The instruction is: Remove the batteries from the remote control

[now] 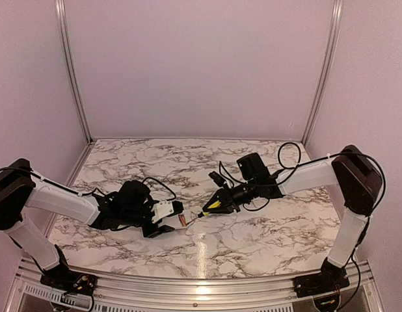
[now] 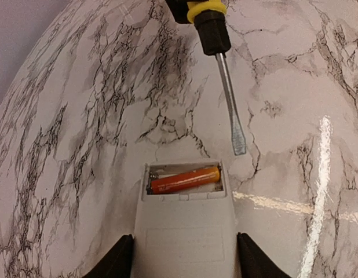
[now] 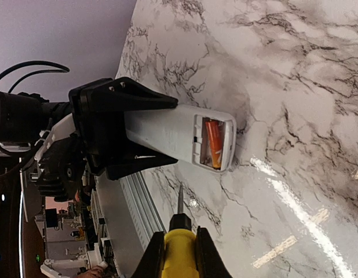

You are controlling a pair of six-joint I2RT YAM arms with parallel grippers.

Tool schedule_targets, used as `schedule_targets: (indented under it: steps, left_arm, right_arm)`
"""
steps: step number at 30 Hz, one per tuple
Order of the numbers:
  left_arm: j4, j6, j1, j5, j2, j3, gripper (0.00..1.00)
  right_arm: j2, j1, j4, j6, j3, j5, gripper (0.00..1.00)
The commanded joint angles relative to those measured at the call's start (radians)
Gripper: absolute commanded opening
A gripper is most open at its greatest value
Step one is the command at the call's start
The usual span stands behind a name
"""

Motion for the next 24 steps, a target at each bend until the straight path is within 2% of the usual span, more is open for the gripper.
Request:
schedule_targets:
  steps: [1, 4, 9, 16, 24]
  left_arm:
    - [-0.068, 0.041, -0.014, -0.039, -0.001, 0.058, 0.0]
    - [-0.107, 0.065, -0.028, -0.073, 0.0, 0.088, 0.0]
    - [-0.137, 0.106, -0.044, -0.169, -0.027, 0.114, 0.0]
    - [-0.184, 0.139, -0.049, -0.148, -0.034, 0.152, 0.0]
    - [-0.202, 0.162, -0.064, -0.131, -0.032, 0.186, 0.0]
  right_arm:
    - [-0.058, -0.005, 0.018, 0.012, 0.06, 0.006, 0.0]
    - [-0.054, -0.005, 0.017, 0.021, 0.091, 0.013, 0.0]
    - [-0.033, -0.005, -0.144, -0.064, 0.154, 0.094, 0.0]
    - [-0.046, -0.006, -0.25, -0.15, 0.177, 0.192, 0.0]
    - [-0.029, -0.005, -0.236, -0.164, 0.177, 0.201, 0.0]
